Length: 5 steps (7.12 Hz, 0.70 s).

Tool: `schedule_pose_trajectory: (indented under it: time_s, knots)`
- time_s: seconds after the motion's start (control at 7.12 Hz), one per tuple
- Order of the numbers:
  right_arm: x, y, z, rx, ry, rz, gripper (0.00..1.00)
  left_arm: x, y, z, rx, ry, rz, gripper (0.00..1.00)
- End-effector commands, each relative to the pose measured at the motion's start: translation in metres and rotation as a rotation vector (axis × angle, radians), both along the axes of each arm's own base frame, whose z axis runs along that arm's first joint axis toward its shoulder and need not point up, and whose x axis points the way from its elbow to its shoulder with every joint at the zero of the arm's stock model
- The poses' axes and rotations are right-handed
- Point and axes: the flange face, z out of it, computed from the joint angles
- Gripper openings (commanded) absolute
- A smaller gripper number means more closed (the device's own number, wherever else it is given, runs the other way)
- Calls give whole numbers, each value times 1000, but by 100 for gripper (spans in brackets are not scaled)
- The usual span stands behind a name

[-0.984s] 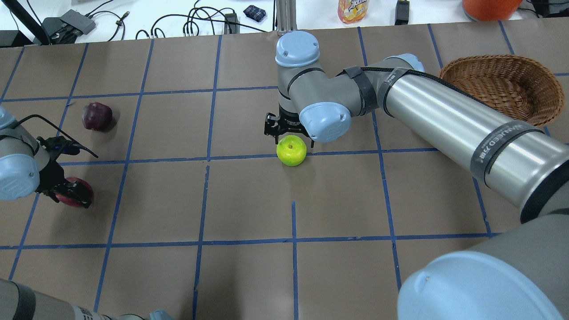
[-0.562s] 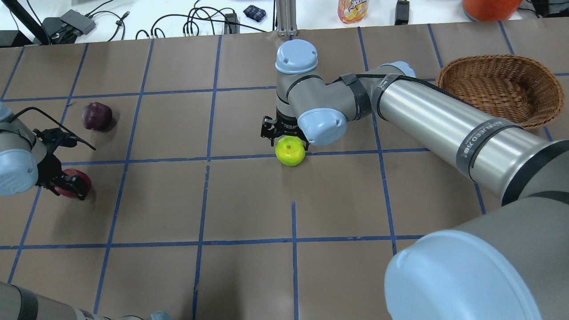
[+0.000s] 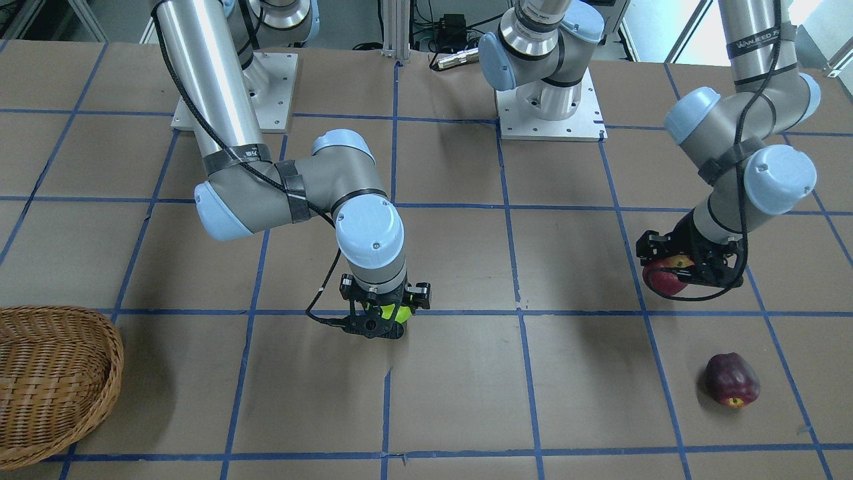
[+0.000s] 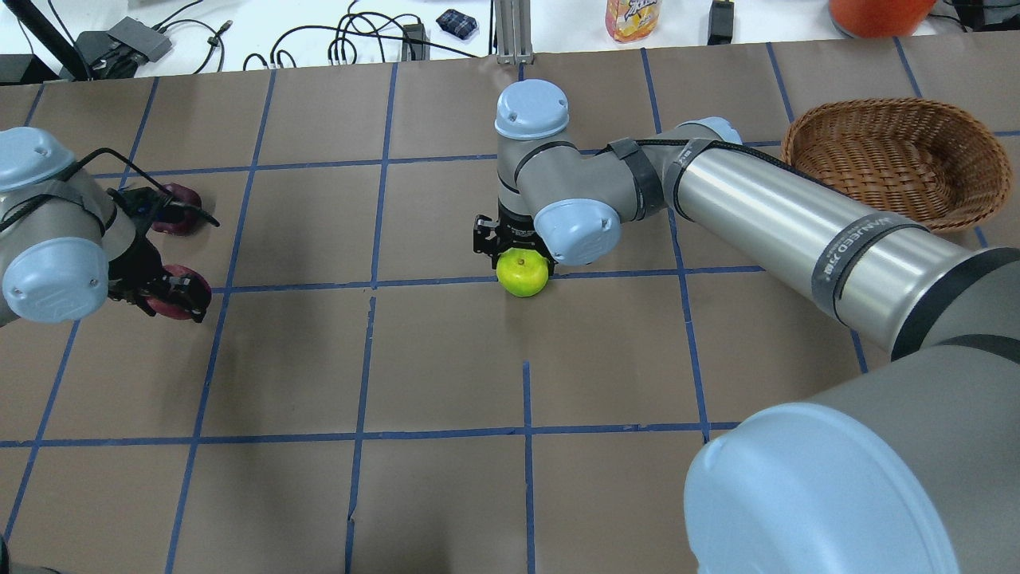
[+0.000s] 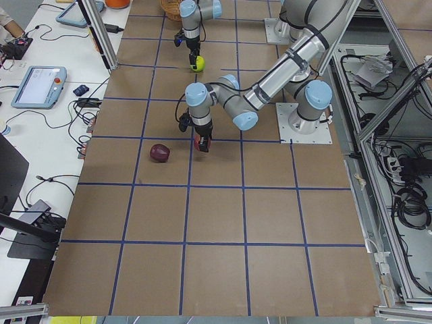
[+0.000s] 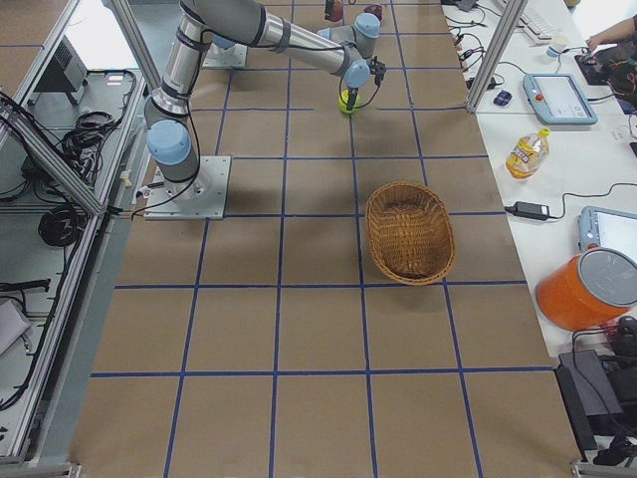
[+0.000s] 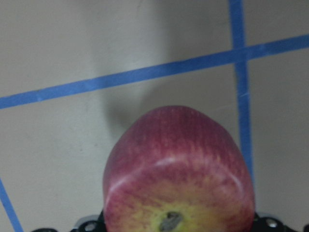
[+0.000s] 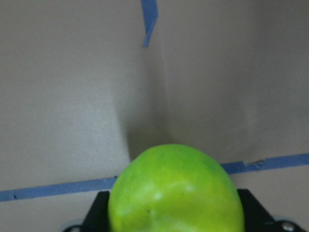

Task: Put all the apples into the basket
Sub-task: 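Drop green apple into basket with right while left sets red apple at center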

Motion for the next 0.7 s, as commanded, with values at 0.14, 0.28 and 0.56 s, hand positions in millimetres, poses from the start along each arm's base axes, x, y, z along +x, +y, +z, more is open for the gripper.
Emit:
schedule_pose_trajectory:
  time_s: [0.14, 0.28, 0.56]
  knots:
    - [-46, -31, 75, -72, 17, -65, 0, -134, -4, 10, -40, 11, 136, 24]
    - [-104, -63, 109, -50, 38, -73, 0, -183, -1, 4, -38, 18, 202, 24]
    - [-269, -115, 161, -16, 35, -70, 0, -300, 8, 6, -78, 57, 224, 21]
